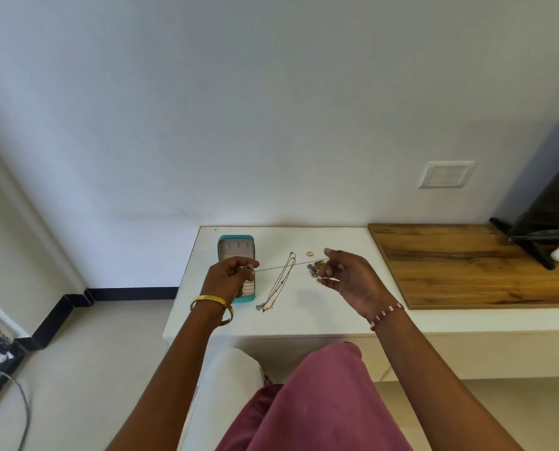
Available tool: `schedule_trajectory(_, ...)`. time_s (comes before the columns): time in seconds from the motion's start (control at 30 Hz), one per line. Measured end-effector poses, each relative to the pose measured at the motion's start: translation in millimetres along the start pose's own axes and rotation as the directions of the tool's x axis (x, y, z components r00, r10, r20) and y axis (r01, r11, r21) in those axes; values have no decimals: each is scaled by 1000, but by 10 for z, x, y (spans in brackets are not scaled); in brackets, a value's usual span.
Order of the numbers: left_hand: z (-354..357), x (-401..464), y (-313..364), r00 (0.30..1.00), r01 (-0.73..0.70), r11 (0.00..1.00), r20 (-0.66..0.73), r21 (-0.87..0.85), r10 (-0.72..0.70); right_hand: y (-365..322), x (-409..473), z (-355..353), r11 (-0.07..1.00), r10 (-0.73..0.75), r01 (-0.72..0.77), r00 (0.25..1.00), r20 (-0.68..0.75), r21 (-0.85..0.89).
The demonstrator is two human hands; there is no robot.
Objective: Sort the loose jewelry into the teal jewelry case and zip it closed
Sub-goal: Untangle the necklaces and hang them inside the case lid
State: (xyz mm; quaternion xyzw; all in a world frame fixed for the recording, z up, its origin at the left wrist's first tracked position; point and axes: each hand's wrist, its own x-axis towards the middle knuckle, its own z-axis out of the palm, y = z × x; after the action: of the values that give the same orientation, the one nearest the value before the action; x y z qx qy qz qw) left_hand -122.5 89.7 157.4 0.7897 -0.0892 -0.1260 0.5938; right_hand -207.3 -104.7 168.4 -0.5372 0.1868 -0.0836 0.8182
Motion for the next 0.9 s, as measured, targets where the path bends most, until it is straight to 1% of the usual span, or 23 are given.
schedule_trajectory(0.07,3,16,-32,1000,-2,1000,4,-10,2,19,14,-42,993,17,-15,1000,-17,113)
schedule_trajectory(0.17,51,6,-20,1000,-20,1000,7,2,20,86,44,-45,950,27,-16,999,-32,313)
schedule_trajectory(0.23,76,-23,-4,999,-37,999,22,31,36,114,61,-47,927,29,-14,999,-35,375)
schedule_trajectory(0.3,82,-38,-16,997,-53,997,53,56,50,108,63,-45,920,20,-10,1000,-20,391)
schedule_trajectory(0.43,70,-33,-91,986,-70,996,158,60,60,59,63,-8,940,-56,59,998,-20,337)
schedule_trajectory(0.57,96,-23,-140,975,-83,995,212,62,69,-8,74,-4,953,-110,113,994,-26,282)
schedule_trajectory(0.67,100,-30,-146,965,-71,995,258,73,50,-65,66,-27,972,-151,153,988,-24,176)
schedule_trajectory(0.73,91,-28,-158,966,-1,1000,259,-16,5,-96,57,-44,983,-179,180,984,-10,40)
schedule_trajectory(0.8,86,-22,-193,974,78,989,219,-123,-49,-127,52,-64,977,-198,198,980,7,-85)
schedule_trajectory(0.9,83,-13,-266,986,132,960,132,-248,-101,-166,71,-100,957,-226,225,974,14,-184)
